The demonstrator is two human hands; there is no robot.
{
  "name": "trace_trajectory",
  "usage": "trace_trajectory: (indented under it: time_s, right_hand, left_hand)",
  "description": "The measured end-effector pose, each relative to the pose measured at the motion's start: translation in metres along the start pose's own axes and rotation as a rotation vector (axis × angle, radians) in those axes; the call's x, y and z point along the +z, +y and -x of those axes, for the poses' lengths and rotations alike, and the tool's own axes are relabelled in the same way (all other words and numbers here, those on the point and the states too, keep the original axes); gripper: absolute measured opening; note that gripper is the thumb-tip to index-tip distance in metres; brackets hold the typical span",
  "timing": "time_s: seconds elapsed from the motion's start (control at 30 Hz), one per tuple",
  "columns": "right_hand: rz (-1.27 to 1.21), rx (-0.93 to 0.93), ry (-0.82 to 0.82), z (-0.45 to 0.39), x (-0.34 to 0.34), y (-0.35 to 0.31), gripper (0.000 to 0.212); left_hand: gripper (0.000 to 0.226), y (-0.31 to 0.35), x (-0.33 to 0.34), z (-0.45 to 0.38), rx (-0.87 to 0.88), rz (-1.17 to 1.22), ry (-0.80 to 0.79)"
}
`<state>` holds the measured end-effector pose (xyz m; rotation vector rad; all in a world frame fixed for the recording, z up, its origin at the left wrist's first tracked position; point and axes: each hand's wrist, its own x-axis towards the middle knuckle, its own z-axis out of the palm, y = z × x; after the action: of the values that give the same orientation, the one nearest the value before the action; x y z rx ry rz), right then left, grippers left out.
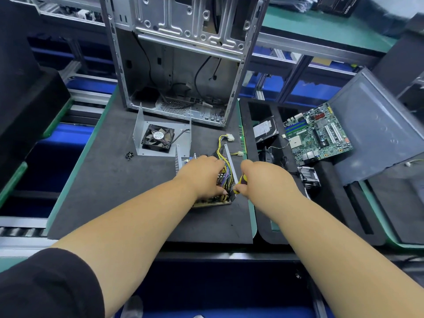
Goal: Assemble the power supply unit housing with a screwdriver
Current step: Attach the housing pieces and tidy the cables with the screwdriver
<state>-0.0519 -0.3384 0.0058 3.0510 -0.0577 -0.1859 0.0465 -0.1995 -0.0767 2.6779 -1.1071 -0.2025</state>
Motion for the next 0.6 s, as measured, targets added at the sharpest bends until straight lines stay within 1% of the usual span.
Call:
trace_trajectory:
  time_s: [0.1,0.2,0.27,0.33,0.5,0.53,0.6]
  right_hand:
    - [0.097,0.048,0.011,-0.001,0.004,-0.002,0.034]
    - [0.100,0.092,0.042,0.002,0.004,-0.005,0.035]
    - [0.069,0.086,0.053,0.005,0.001,-0.008,0.033]
    - [0.009,0.064,0.073,0.006,-0.003,-0.012,0.026]
    - [-0.138,0.018,0.052,0.008,-0.012,-0.016,0.015]
    - [-0.150,0.009,0.050,0.009,-0.012,-0.016,0.014]
    - [-0.143,-0.007,0.046,0.009,-0.010,-0.015,0.019]
  left_hand:
    - [0.053,0.000,-0.001,0.000,0.006,-0.006,-0.001]
    - [0.052,0.001,-0.002,0.001,0.004,-0.008,-0.007]
    - [0.048,0.001,-0.003,0.001,0.000,-0.005,-0.005]
    - [0.043,0.002,-0.003,0.002,-0.005,-0.001,0.000]
    - [0.045,0.003,-0.004,0.002,-0.004,-0.001,-0.002]
    - [0.046,0.003,-0.004,0.003,-0.005,-0.003,-0.005]
    - [0.048,0.002,-0.004,0.003,-0.002,-0.004,-0.013]
